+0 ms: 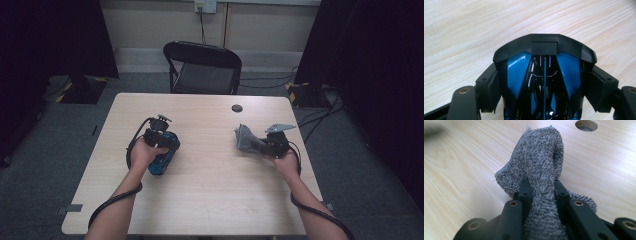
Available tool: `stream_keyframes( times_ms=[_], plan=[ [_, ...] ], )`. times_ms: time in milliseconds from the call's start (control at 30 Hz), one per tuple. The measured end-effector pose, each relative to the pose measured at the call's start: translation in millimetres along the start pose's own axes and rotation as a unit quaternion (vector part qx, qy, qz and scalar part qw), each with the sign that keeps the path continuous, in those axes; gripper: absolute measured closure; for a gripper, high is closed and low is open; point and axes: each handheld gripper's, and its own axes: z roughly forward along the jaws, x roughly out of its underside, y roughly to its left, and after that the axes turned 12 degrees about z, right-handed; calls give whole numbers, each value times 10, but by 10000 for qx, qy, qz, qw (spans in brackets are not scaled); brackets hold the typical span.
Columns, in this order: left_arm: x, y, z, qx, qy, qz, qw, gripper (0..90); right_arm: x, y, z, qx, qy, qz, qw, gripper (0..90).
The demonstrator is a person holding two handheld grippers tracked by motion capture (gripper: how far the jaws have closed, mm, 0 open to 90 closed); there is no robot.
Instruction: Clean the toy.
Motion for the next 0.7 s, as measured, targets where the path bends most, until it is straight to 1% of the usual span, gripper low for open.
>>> stream_keyframes(
  times_ms=[33,100,200,233,333,367,467,500,600,633,700],
  plan=[
    [7,1,13,2,14,2,10000,254,34,-16,20,41,23,2,10000,739],
    [27,-11,63,-43,88,72,9999,254,57,-29,33,58,25,30,10000,734],
    [33,-26,92,-64,91,129,9999,253,79,-42,46,102,50,30,9999,730],
    [40,-31,104,-78,71,183,9998,252,105,-66,60,139,68,48,9999,711],
    [50,-37,129,-71,70,197,9998,251,131,-79,69,194,103,19,9998,690],
    [60,-37,157,-89,83,216,9997,251,155,-92,75,188,80,55,9998,661],
    [72,-37,188,-77,77,219,9997,250,169,-83,80,220,78,26,9997,601],
    [81,-40,219,-71,121,269,9995,250,171,-82,84,201,90,51,9997,585],
    [92,-54,260,-93,119,286,9995,249,168,-80,90,230,89,26,9997,532],
    [93,-56,265,-82,152,323,9993,249,168,-79,90,223,100,28,9997,513],
    [96,-58,279,-80,142,339,9993,249,166,-74,95,232,112,-16,9997,458]
  ],
)
